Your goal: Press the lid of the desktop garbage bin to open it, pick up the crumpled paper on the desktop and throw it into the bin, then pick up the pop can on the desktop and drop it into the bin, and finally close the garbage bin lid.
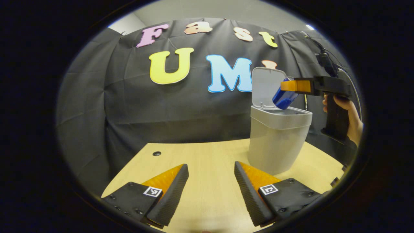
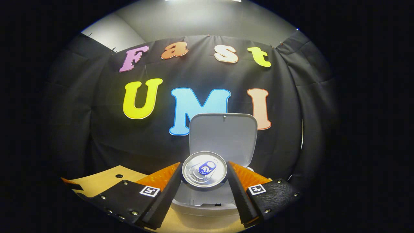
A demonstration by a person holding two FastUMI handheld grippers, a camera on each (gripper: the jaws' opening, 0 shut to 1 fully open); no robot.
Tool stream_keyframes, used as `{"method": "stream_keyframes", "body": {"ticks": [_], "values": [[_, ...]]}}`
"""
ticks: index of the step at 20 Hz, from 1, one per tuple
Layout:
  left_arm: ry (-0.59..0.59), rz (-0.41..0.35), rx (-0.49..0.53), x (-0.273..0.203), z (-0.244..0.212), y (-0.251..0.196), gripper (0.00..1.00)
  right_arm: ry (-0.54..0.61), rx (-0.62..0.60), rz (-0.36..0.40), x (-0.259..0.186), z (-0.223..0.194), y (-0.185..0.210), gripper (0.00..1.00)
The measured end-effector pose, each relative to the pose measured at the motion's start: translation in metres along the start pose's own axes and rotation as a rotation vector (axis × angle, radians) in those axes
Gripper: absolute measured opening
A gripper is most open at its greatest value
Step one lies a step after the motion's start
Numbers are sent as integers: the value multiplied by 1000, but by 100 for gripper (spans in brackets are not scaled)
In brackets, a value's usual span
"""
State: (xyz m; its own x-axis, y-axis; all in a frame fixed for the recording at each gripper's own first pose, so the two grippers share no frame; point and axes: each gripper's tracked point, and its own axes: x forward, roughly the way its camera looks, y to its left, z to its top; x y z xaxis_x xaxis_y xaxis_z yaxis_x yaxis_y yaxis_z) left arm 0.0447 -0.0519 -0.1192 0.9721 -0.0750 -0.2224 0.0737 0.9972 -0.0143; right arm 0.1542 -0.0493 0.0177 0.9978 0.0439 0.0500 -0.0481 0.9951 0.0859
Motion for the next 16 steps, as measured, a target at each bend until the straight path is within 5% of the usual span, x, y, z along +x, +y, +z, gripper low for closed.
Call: {"method": "stream_keyframes", "body": {"ticks": [4, 14, 16], "values": [[-5, 2, -3, -2, 2, 0, 94, -3, -17, -15, 3, 0, -2, 94], [-11, -7, -10, -3, 3, -4, 100, -23, -40, -30, -5, 10, -8, 94], [-12, -11, -12, -2, 3, -4, 94, -27, -40, -31, -5, 15, -8, 94]]}}
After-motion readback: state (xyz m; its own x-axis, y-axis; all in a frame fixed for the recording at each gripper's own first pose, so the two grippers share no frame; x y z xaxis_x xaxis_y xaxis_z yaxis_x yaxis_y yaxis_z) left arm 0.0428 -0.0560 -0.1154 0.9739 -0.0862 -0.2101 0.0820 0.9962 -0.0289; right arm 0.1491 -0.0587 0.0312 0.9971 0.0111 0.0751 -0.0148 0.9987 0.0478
